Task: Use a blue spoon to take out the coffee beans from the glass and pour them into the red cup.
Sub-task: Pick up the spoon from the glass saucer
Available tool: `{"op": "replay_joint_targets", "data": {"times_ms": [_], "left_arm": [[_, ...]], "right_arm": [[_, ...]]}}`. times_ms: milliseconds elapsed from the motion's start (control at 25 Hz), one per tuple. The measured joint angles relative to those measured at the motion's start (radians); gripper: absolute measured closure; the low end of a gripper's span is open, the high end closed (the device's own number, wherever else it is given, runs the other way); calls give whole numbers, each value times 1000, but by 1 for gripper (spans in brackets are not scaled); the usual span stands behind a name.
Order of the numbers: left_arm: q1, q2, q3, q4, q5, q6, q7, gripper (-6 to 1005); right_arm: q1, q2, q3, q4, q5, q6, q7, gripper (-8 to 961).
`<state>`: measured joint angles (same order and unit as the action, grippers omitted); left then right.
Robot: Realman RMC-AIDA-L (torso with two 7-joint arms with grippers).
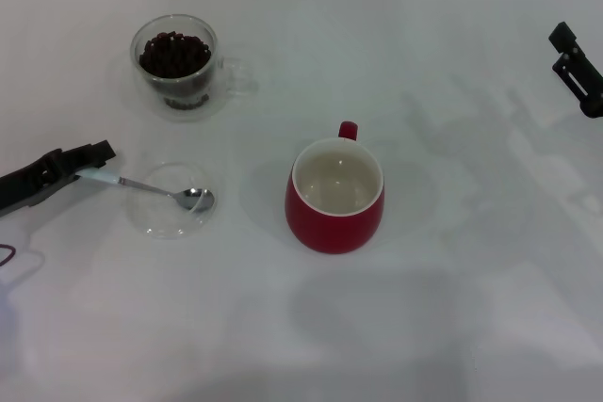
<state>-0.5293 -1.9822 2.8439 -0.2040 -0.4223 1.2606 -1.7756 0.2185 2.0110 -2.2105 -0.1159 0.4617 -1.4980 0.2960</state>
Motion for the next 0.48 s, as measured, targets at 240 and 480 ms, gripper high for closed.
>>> {"op": "replay_joint_targets", "data": {"times_ms": [240,480], "left_arm": [[-3,0,0,2,4,3,6,770],[-3,0,-3,1,-6,23,22,803]], "right_arm": [[1,0,-1,-2,-3,-5,2,198],[1,0,-4,-4,-3,-5,4,198]]}}
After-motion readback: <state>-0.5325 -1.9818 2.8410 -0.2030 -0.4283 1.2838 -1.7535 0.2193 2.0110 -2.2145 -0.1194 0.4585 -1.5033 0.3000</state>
